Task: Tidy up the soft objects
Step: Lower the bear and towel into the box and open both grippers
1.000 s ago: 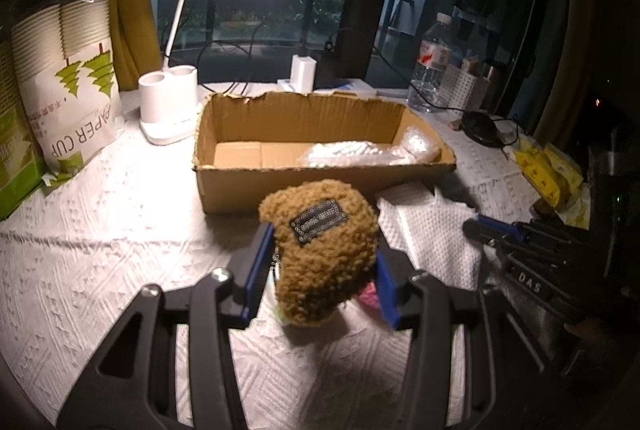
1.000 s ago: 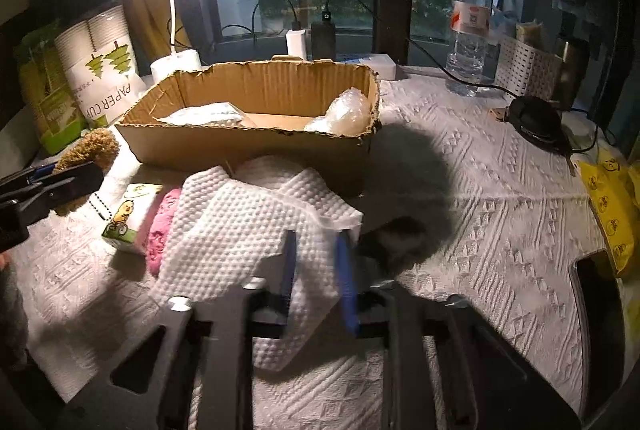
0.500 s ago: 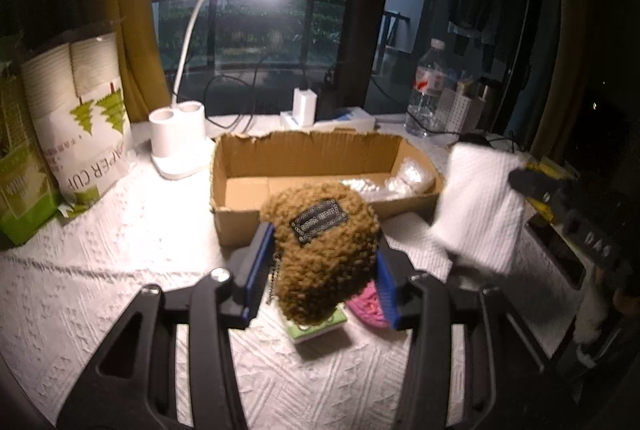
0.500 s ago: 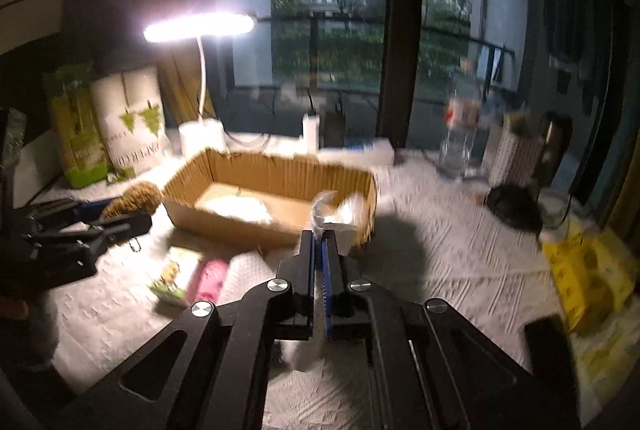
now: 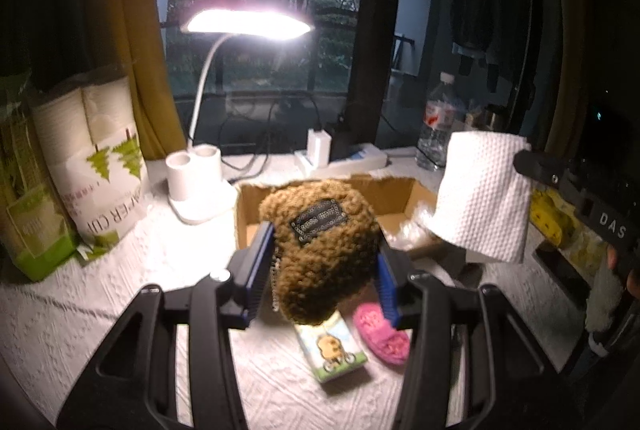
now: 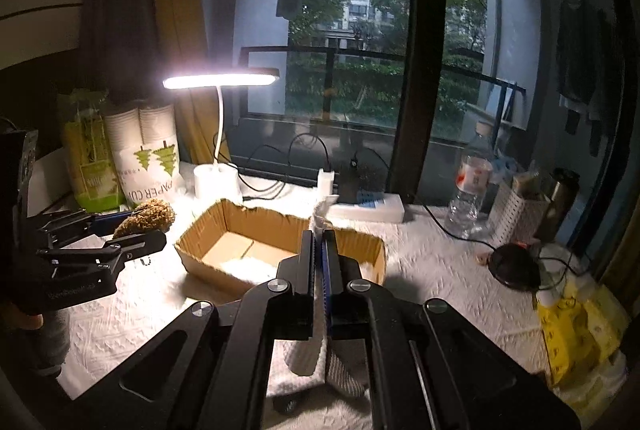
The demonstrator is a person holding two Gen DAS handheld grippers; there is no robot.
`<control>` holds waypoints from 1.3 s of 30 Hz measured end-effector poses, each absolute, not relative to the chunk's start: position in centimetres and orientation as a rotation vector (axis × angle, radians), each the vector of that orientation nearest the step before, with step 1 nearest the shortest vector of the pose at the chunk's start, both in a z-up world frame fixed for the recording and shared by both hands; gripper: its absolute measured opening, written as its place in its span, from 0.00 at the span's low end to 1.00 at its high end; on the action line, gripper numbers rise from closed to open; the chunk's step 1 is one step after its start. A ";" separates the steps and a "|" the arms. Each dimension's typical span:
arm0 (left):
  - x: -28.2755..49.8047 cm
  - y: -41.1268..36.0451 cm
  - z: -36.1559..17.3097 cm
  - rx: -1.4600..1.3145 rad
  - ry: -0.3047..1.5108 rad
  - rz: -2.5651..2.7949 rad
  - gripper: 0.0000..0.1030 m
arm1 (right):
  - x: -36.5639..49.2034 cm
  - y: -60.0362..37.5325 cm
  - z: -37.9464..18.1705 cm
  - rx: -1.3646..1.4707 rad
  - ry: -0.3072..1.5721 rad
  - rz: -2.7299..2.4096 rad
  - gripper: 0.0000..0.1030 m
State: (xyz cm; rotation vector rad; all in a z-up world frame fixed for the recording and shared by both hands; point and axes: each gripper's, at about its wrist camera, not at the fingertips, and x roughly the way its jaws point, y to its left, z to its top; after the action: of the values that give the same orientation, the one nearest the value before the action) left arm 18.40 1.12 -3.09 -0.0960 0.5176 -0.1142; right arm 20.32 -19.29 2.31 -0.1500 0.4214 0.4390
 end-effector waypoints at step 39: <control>29.8 2.4 -10.1 -0.081 0.661 -0.045 0.47 | 32.3 -14.9 -6.1 -0.117 0.609 0.523 0.03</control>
State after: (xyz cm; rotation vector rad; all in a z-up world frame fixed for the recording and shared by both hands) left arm 29.76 2.35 -10.06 -0.0806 0.6614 -0.0453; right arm 32.32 -14.85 -6.10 -0.1173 0.6088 0.5228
